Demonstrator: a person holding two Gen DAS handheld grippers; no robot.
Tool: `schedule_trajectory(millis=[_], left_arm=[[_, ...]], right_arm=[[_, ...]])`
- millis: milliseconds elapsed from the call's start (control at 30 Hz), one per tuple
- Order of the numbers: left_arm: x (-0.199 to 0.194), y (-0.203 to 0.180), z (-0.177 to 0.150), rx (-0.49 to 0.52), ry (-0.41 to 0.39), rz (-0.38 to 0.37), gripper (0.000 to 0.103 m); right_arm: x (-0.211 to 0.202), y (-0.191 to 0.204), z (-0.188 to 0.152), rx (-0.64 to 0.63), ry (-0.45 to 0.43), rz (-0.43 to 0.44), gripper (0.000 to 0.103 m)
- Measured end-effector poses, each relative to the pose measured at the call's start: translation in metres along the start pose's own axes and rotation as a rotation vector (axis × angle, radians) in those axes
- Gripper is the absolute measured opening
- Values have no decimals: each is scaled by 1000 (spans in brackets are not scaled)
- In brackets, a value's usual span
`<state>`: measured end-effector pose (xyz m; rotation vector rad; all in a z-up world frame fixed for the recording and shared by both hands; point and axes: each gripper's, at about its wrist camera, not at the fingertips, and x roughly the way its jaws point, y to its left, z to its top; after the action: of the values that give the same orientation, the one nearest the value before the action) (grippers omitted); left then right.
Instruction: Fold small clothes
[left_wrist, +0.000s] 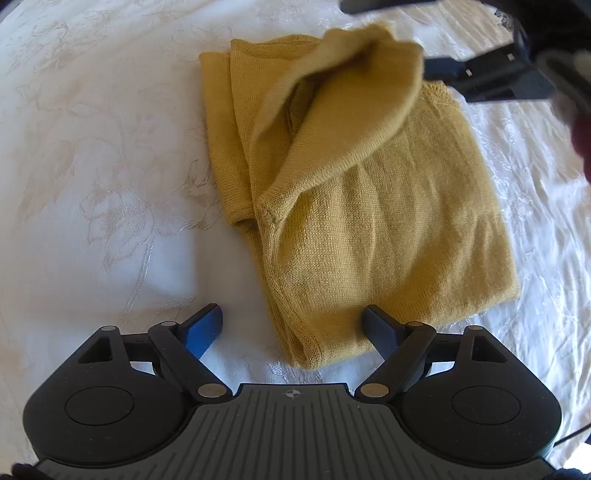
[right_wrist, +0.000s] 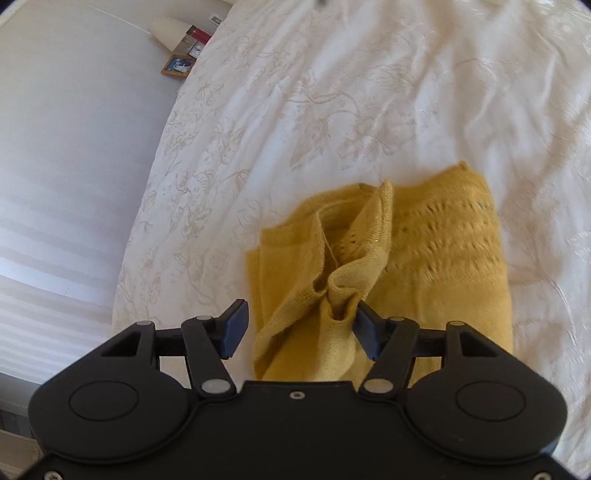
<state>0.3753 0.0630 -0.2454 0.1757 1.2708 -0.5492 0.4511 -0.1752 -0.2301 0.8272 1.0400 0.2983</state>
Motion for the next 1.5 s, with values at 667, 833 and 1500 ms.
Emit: schedule_trajectory(millis=[667, 833, 1500], left_arm=[[-27, 7, 7, -50, -46, -19, 82], [-32, 18, 15, -132, -99, -79, 83], [18, 14, 43, -259, -96, -284, 95]], right_arm=[[-45, -28, -17, -179, -48, -228, 84], [-54, -53, -35, -170, -33, -262, 100], [6, -77, 3, -83, 62, -38, 103]])
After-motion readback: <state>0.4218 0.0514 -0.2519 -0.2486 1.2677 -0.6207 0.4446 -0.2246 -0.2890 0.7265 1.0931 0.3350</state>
